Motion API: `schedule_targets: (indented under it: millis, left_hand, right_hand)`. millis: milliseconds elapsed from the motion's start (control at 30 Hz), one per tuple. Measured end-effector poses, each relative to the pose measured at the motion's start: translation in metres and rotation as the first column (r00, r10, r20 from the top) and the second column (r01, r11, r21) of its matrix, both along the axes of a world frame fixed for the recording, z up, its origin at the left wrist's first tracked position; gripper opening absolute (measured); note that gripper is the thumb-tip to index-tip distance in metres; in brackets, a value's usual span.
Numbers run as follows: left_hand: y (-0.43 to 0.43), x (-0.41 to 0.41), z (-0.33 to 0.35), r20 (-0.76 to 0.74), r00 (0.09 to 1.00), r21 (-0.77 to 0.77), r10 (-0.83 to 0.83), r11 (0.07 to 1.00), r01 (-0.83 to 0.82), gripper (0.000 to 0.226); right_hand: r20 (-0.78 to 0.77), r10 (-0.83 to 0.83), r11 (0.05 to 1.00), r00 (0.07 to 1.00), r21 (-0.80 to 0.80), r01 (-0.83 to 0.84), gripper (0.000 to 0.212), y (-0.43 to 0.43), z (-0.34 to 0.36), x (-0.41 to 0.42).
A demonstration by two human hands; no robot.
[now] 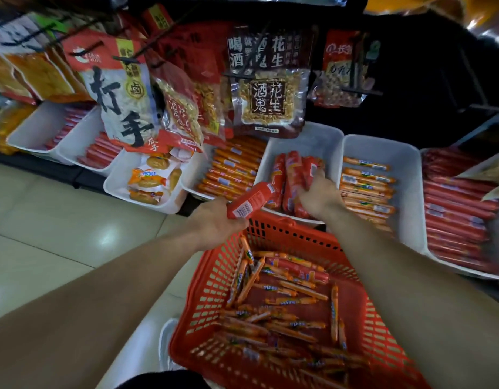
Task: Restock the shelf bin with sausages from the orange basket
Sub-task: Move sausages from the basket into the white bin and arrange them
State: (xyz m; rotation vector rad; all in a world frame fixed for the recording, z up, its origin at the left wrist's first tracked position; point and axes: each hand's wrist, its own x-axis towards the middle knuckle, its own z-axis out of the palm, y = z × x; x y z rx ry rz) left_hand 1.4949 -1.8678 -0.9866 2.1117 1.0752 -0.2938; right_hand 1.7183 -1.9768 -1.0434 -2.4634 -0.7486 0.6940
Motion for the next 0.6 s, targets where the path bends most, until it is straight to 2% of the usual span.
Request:
schedule_targets:
  millis: [100, 200, 433, 533, 600]
  left_hand:
    - [0.000, 0.017, -0.008, 0.038, 0.998, -0.004, 0.055, 0.998, -0.055, 0.037]
    - [-0.001, 0.045, -0.019, 0.050, 0.996, 0.018, 0.070, 0.997, -0.071, 0.044]
    - [-0.005, 0.132, -0.044, 0.104, 0.985, 0.137, 0.135, 0.979, -0.149, 0.053]
    - [-0.009, 0.155, -0.049, 0.113, 0.993, 0.160, 0.037, 0.986, -0.055, 0.049]
    - [-0.012, 0.156, -0.051, 0.060, 0.996, 0.173, -0.069, 0.983, 0.058, 0.043]
  right_hand:
    - [0.055, 0.102, 0.994, 0.993, -0.043, -0.100, 0.046, -0.025, -0.010, 0.000]
    - [0.094, 0.121, 0.991, 0.988, -0.061, -0.116, 0.038, -0.050, -0.016, 0.007]
    - [0.097, 0.261, 0.964, 0.960, -0.077, -0.254, 0.044, -0.069, -0.024, 0.016]
    - [0.095, 0.251, 0.967, 0.963, -0.063, -0.246, 0.045, -0.069, -0.027, 0.017]
    - [0.088, 0.243, 0.969, 0.966, -0.066, -0.238, 0.045, -0.068, -0.026, 0.016]
